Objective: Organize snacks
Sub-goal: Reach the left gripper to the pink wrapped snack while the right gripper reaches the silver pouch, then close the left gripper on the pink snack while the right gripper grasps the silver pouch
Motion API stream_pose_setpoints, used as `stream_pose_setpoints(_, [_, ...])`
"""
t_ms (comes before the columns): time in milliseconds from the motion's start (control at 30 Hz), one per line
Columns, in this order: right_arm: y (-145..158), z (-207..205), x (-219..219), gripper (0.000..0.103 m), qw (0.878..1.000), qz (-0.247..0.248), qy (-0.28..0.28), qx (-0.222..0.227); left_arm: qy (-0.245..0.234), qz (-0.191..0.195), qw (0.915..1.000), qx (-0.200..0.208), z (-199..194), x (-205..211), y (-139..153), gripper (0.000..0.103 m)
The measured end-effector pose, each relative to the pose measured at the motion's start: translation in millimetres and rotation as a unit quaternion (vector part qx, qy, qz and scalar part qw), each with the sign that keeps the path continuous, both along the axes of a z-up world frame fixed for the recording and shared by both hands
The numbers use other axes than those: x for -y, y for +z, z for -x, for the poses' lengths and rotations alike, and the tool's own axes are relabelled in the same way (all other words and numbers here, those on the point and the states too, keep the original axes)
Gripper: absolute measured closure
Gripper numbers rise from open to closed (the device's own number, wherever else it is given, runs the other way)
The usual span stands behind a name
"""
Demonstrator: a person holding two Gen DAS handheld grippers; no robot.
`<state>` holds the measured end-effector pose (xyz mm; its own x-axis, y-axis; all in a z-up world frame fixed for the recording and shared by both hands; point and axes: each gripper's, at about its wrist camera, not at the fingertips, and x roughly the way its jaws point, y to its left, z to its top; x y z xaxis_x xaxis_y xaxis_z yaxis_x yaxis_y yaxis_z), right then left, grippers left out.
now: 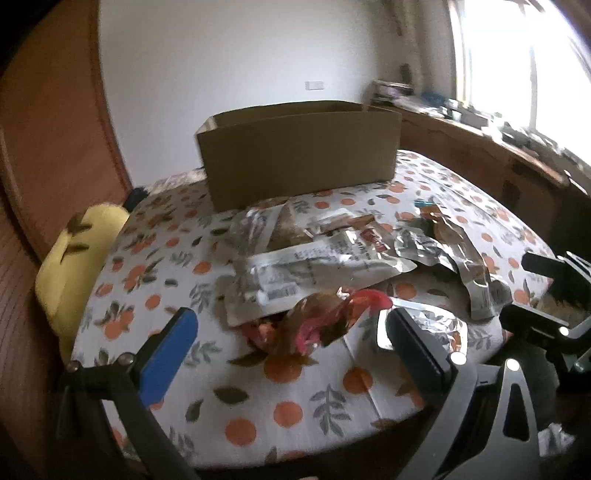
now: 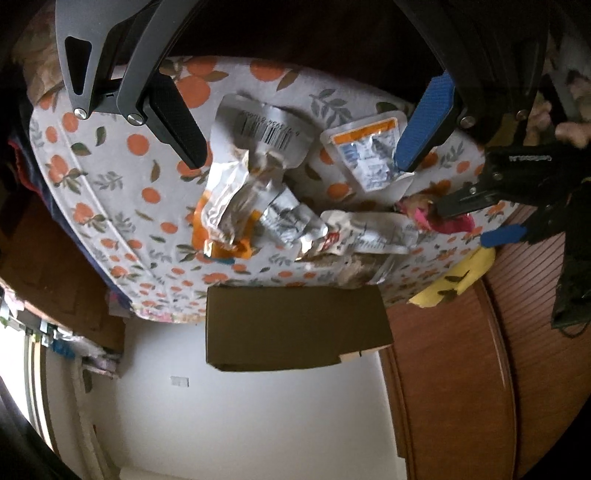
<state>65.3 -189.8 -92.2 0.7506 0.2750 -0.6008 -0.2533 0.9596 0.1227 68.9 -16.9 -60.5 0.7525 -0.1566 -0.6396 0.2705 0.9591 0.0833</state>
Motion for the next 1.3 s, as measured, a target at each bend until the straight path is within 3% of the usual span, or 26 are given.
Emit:
stream_pose_setpoints(200, [-5.8,-10.3,-14.7,0.000,0.999,0.016,0.044,-0.010,-0.038,-0.045,0.9983,-0.003,-17.2,9.5,-4.7,0.007])
stream_pose_setpoints(367, [-4.9,-17.3,-25.1,0.000,0.997,0.014,0.079,-0.019,-0.080,-0.049,0.9954,-0.019,-23.2,13.7,-7.2,0.026])
stream_pose_setpoints(600, [-10.3,-26.5,-35.9,0.001,0.992,0.018,0.120,-0.042,-0.104,-0.078,0.9907,-0.043,-25.1,21.1,-20.8,0.027])
stream_pose_setpoints(633, [-10.8,-26.5,-36.7,0.001,0.991,0.019,0.121,-0.045,-0.101,-0.075,0.9911,-0.044,-25.9,19.8,-21.6,0.027])
stream_pose_setpoints(700, [-12.1,-28.0,-38.2,0.001,0.991,0.019,0.124,-0.049,-0.099,-0.059,0.9922,-0.047,-27.8,16.6,-21.4,0.037])
stream_pose_setpoints(733, [-12.9,-28.7,-38.8,0.001,0.990,0.018,0.127,-0.051,-0.097,-0.051,0.9927,-0.049,-29.5,14.9,-20.3,0.051])
stream_pose_setpoints(767, [-13.5,-29.1,-39.6,0.001,0.990,0.018,0.129,-0.052,-0.098,-0.039,0.9929,-0.055,-30.9,12.5,-19.1,0.058])
stream_pose_setpoints(900, [-13.8,-31.8,-45.6,0.002,0.988,0.029,0.143,-0.054,-0.097,-0.033,0.9934,-0.050,-27.6,9.2,-17.9,0.062])
stream_pose_setpoints(1067, [-17.1,-41.4,-57.1,0.010,0.981,0.034,0.176,-0.069,-0.088,0.005,0.9946,-0.055,-21.6,-3.9,-14.3,0.063])
stream_pose_setpoints(1300, [-30.4,-46.8,-73.1,0.022,0.976,0.091,0.184,-0.077,-0.073,0.051,0.9945,-0.056,-19.3,-19.8,-7.9,0.063])
